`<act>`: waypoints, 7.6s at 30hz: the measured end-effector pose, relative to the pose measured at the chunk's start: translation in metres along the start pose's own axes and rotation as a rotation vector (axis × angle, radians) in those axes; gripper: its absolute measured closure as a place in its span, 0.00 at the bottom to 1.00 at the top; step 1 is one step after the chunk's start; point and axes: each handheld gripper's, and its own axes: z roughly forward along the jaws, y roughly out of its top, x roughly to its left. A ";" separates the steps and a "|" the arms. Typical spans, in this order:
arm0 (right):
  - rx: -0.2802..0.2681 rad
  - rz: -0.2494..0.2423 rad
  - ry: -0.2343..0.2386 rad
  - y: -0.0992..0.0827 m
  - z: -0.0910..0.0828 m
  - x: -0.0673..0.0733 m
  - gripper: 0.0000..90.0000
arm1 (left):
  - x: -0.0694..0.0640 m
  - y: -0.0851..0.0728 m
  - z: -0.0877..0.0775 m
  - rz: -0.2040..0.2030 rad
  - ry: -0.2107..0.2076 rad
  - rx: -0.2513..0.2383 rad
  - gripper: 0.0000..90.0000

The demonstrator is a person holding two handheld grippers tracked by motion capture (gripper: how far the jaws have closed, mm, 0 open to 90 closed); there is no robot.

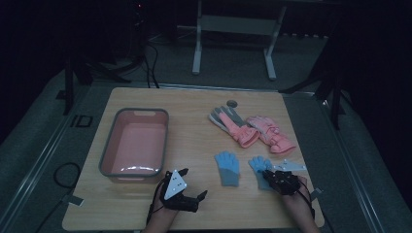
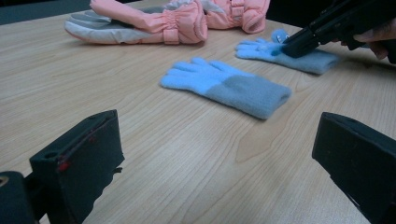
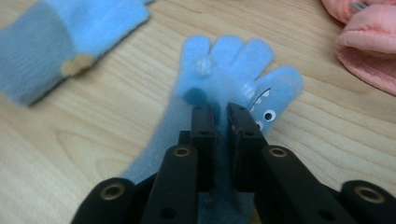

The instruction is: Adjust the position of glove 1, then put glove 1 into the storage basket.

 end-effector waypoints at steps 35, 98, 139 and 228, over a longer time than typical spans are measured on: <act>-0.115 0.053 0.109 0.094 -0.002 0.091 0.95 | 0.000 0.000 -0.001 0.002 -0.002 -0.006 0.02; -0.092 0.004 0.251 0.068 0.009 0.035 0.15 | -0.009 0.021 0.015 0.065 -0.175 0.144 0.02; 0.038 0.035 0.225 0.075 0.073 0.051 0.39 | -0.017 0.053 0.108 0.461 -0.316 0.362 0.65; -0.074 -0.103 0.562 0.269 0.093 0.214 0.91 | 0.120 0.123 -0.069 0.312 -0.024 0.489 0.87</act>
